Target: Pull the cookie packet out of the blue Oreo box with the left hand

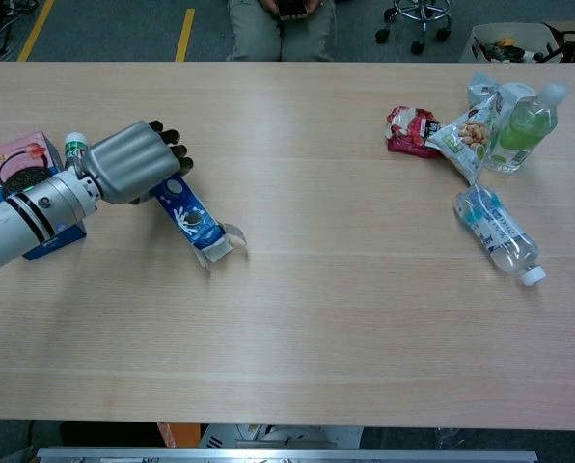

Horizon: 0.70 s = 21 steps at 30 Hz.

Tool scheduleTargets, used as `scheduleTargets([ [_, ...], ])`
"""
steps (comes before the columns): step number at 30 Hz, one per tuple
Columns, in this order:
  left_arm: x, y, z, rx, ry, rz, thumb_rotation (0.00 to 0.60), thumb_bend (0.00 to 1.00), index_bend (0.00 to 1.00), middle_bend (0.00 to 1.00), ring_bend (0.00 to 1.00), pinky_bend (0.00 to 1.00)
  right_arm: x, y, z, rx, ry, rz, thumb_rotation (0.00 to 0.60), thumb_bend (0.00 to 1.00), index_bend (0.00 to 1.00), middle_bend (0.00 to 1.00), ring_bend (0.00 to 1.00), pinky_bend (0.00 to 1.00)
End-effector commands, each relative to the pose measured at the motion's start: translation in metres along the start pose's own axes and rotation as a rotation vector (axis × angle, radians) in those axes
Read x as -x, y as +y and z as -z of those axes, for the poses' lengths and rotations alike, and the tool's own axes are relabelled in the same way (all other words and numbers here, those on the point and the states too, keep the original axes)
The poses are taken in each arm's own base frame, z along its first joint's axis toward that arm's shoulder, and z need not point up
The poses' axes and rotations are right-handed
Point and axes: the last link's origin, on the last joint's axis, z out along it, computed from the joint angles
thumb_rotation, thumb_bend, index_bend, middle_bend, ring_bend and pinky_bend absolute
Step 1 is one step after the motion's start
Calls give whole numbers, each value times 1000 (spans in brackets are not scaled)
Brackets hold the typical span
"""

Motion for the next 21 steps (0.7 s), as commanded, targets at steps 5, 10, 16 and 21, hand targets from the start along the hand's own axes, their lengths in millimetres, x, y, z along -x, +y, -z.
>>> scheduleTargets([
  [5,-21,-8,-1,-98,128,-154,600,262,456,376,259,349,1,-1,-1,-4,-3,0,600,355,414,427,398,430],
  [10,-30,-10,6,-139,150,-224,600,262,445,368,255,348,1,-2,-3,-9,-2,-1,600,355,414,427,398,430],
  [16,-33,-16,12,-156,132,-272,600,262,442,364,252,344,2,-3,-3,-12,-7,-2,600,355,414,427,398,430],
  [21,-33,-19,13,-165,130,-298,600,262,442,364,251,334,3,-4,-4,-17,-8,-3,600,355,414,427,398,430],
])
